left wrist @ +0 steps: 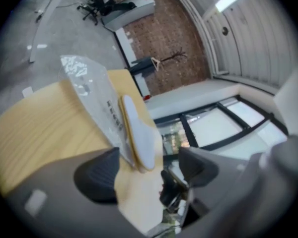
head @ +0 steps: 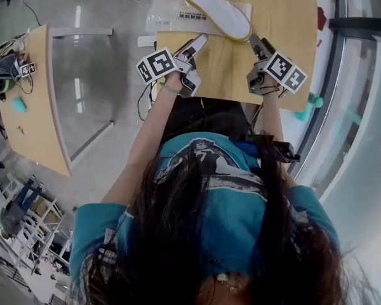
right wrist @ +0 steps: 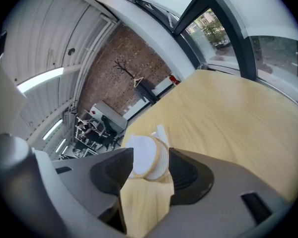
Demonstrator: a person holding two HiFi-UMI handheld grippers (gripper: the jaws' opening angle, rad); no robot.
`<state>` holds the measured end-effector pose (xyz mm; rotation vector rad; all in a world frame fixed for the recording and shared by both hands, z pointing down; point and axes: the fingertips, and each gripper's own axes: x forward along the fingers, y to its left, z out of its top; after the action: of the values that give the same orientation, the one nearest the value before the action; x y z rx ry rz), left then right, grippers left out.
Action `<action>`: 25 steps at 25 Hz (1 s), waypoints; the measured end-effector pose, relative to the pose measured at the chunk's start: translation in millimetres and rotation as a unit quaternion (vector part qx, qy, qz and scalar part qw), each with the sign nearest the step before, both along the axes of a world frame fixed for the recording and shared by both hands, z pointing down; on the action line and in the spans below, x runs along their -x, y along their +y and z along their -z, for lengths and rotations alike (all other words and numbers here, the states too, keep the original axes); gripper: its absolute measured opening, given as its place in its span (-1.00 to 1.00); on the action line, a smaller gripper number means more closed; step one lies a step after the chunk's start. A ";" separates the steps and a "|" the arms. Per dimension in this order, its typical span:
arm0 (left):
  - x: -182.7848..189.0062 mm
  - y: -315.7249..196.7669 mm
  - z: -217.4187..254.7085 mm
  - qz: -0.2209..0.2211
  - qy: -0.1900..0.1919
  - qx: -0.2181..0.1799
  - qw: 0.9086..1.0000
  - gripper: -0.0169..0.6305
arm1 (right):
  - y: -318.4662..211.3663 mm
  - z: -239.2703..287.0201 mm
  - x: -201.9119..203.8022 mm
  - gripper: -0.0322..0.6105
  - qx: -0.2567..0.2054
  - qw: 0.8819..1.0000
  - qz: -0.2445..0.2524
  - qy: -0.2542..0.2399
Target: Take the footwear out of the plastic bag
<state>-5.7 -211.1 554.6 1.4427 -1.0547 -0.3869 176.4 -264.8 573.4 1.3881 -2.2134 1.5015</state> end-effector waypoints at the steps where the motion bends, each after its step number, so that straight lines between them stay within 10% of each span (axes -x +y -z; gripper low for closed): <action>1: 2.6 3.5 1.9 -0.003 -0.008 -0.005 1.000 0.16 | 1.4 9.3 8.0 -0.26 -0.013 1.000 0.012 -0.018; 9: 5.9 18.1 34.0 -0.054 -0.103 -0.073 0.991 0.07 | 34.9 63.6 63.8 -0.26 -0.066 0.985 0.082 -0.135; 17: 47.9 45.3 84.4 -0.112 -0.235 -0.191 0.947 -0.40 | 92.8 85.0 122.7 -0.28 -0.081 0.983 0.115 -0.116; 25: 97.7 131.3 111.8 -0.154 -0.236 -0.278 0.919 -0.91 | 191.4 100.0 173.7 -0.36 -0.085 0.983 0.047 -0.156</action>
<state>-103.4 -79.8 442.8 2.2593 -1.1149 -0.1051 2.7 -73.5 473.4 1.1349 -2.6074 1.6252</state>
